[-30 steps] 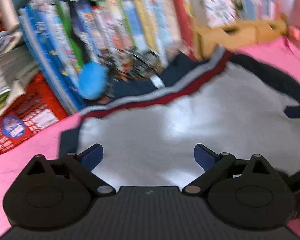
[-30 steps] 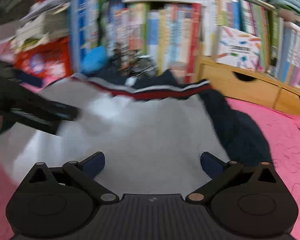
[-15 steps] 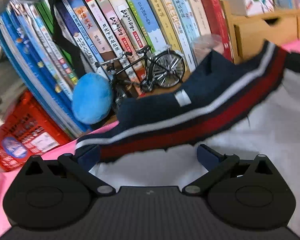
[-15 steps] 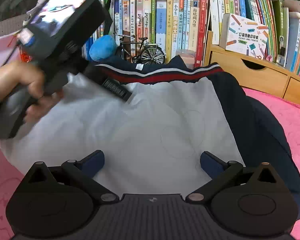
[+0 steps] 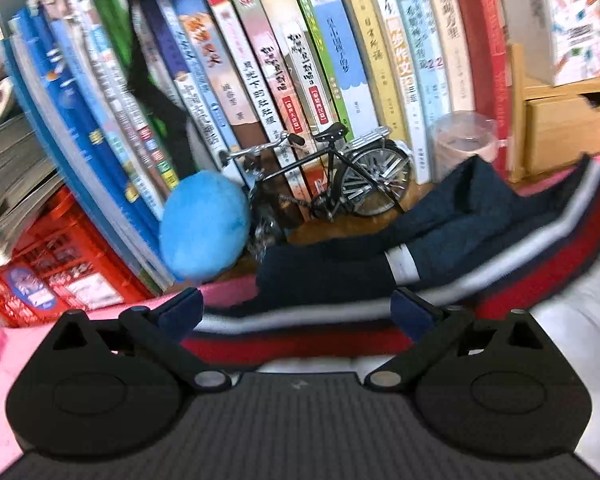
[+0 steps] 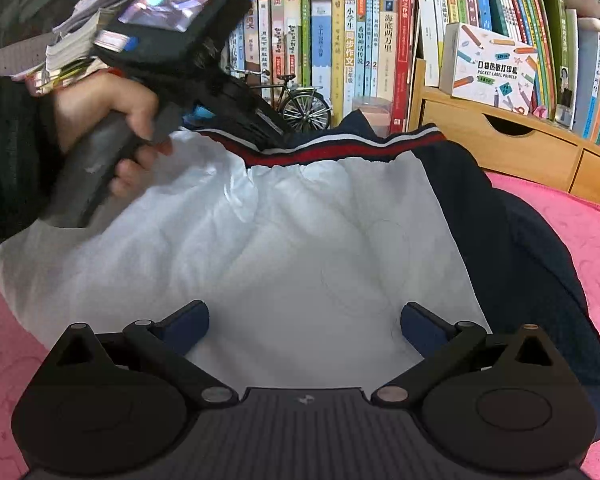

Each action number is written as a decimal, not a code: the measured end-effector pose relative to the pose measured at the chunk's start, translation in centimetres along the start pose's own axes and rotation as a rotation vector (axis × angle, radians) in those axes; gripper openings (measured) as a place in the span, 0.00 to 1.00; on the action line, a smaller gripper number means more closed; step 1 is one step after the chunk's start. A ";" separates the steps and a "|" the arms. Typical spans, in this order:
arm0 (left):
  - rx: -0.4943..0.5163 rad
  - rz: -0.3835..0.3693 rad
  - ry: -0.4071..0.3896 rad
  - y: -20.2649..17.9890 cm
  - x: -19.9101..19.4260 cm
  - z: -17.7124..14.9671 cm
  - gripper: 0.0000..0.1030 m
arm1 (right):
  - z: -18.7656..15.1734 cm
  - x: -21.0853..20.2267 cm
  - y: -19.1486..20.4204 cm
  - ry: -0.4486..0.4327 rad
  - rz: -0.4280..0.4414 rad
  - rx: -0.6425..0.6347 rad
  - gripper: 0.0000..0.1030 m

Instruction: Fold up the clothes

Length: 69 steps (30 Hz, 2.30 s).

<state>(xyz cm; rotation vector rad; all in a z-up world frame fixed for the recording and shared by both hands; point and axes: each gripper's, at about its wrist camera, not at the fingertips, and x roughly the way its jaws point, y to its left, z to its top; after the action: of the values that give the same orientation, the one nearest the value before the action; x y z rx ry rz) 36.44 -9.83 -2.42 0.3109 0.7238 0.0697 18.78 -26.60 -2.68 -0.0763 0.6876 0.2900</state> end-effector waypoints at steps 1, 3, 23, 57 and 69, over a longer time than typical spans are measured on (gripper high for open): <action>-0.001 -0.020 -0.003 0.6 -1.2 -0.7 0.98 | 0.0 0.0 0.0 -0.001 0.003 0.000 1.00; -0.006 -0.046 -0.017 2.1 -3.7 -2.7 0.98 | 0.0 0.1 -0.1 -0.001 0.007 0.000 1.00; -0.135 0.092 -0.061 13.9 -11.1 -19.0 1.00 | 0.0 -0.2 -1.8 -0.014 0.026 0.030 1.00; -0.093 0.125 -0.075 13.2 -11.4 -18.7 1.00 | 3.2 2.4 -7.4 -0.059 -0.422 0.202 0.99; -0.095 0.123 -0.075 13.3 -11.4 -18.6 1.00 | -4.3 -10.2 -15.5 -0.202 -0.338 0.639 1.00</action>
<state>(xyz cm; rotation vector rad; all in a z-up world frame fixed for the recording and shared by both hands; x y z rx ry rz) 16.13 5.68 -4.20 0.2655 0.6246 0.2071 13.08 -44.56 0.08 0.4385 0.5294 -0.2512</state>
